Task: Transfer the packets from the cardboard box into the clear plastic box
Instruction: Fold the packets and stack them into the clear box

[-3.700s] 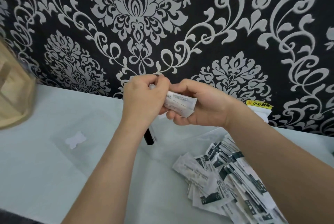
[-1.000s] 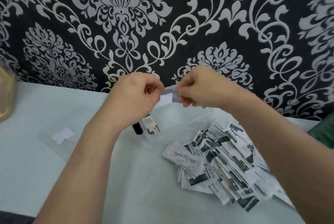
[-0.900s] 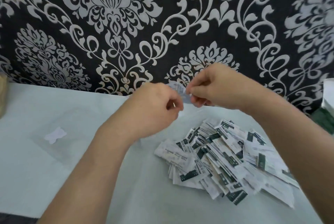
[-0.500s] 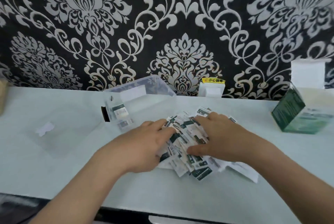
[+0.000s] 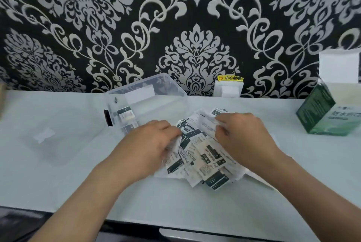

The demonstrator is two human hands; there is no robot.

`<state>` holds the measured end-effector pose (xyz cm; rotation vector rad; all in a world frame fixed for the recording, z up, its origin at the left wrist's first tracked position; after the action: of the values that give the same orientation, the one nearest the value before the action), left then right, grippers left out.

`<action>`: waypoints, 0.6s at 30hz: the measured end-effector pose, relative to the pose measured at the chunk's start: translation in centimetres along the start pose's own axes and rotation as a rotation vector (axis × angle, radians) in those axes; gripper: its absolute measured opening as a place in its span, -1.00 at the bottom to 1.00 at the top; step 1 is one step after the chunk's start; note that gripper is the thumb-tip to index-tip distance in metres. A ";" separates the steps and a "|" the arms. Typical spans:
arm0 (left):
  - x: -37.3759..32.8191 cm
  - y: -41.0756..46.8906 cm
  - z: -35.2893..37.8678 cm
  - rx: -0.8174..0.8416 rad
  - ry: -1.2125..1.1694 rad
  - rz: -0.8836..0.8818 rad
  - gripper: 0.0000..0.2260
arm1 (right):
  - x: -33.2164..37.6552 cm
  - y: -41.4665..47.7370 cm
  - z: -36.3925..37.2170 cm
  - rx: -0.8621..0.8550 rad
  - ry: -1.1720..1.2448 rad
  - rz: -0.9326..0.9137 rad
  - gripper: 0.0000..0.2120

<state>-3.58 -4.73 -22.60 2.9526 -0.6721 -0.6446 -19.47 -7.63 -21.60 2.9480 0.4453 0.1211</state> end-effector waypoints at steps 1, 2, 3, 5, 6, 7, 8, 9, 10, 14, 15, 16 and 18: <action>-0.1 0.0 -0.2 -0.022 0.013 0.010 -0.56 | -0.5 0.1 -0.1 -0.023 0.047 0.019 -0.73; -0.1 0.0 -0.4 -0.042 0.024 0.024 -0.54 | -1.0 0.2 -0.3 -0.044 0.105 0.045 -0.76; -0.1 0.0 -0.5 -0.056 0.033 0.033 -0.52 | -1.8 0.3 -0.4 -0.065 0.177 0.083 -0.79; 0.0 0.0 -0.6 -0.075 0.044 0.045 -0.49 | -3.0 0.5 -0.4 -0.076 0.378 0.187 -0.81; 0.0 0.1 -0.7 -0.087 0.041 0.052 -0.51 | -3.5 0.5 -0.3 -0.062 0.505 0.237 -0.82; 0.0 0.1 -0.8 -0.097 0.023 0.056 -0.55 | -3.8 0.5 0.0 -0.037 0.646 0.282 -0.83; -0.1 0.0 -1.0 -0.109 -0.014 0.056 -0.62 | -3.9 0.3 0.4 0.000 0.788 0.327 -0.80; -0.2 0.0 -1.4 -0.125 -0.070 0.053 -0.68 | -3.9 0.1 0.8 0.045 0.915 0.365 -0.77; -0.3 0.0 -1.8 -0.146 -0.136 0.059 -0.72 | -3.8 0.0 1.1 0.089 1.013 0.388 -0.77; -2.9 -0.5 -4.6 -0.349 -0.335 0.193 -0.68 | -2.9 -0.3 2.1 0.221 1.259 0.434 -0.85; -4.0 -0.8 -5.0 -0.414 -0.327 0.238 -0.69 | -2.3 -0.5 2.4 0.257 1.318 0.438 -0.85; -5.1 -0.9 -5.2 -0.458 -0.314 0.281 -0.71 | -1.6 -0.7 2.7 0.291 1.373 0.434 -0.84; -6.5 -0.7 -4.7 -0.484 -0.291 0.371 -0.73 | 0.2 -1.0 2.9 0.345 1.476 0.391 -0.82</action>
<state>-6.68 -1.58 -15.90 2.2402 -0.9018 -1.0323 -19.31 -7.00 -24.59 2.5744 -0.0345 2.4458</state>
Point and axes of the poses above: each hand's wrist, its own y-axis towards the middle knuckle, its own z-axis out of the palm, x = y × z, the point moved 8 cm from there along y, towards the middle knuckle, and after that the axes turned 14 degrees about -y, right-handed, at the moved point
